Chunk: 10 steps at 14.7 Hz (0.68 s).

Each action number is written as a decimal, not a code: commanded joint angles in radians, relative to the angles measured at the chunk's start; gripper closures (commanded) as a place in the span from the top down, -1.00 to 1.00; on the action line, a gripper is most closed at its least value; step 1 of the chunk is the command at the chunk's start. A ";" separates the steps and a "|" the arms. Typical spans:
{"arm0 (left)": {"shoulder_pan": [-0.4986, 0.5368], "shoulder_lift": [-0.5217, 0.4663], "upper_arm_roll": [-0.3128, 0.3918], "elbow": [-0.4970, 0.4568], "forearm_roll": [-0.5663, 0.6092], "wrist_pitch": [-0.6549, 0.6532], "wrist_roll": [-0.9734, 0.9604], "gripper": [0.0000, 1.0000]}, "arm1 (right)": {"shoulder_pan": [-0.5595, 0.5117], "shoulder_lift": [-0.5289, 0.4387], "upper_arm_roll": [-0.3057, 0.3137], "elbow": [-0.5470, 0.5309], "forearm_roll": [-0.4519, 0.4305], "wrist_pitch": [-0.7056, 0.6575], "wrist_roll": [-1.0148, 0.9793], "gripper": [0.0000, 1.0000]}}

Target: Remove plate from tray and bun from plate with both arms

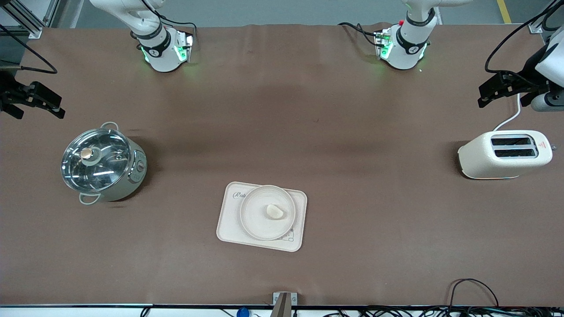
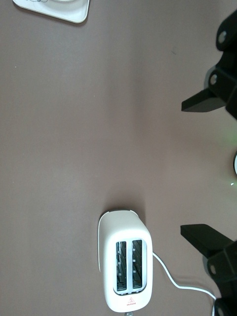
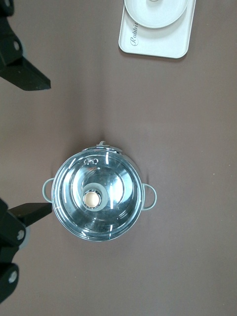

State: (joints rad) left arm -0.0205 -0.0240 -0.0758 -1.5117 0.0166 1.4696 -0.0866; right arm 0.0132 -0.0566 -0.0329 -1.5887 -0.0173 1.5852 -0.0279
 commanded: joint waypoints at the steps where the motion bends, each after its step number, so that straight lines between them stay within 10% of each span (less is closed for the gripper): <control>1: -0.004 -0.005 0.005 0.007 0.020 -0.005 0.021 1.00 | -0.002 -0.022 0.005 -0.017 -0.003 0.003 0.016 1.00; 10: -0.004 0.054 0.005 0.056 0.005 -0.005 0.012 1.00 | 0.089 0.038 0.010 -0.011 0.016 0.016 0.013 1.00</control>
State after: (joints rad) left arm -0.0205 -0.0129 -0.0751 -1.4898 0.0166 1.4713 -0.0825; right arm 0.0445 -0.0447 -0.0263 -1.5927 -0.0123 1.5904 -0.0283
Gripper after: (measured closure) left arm 0.000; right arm 0.000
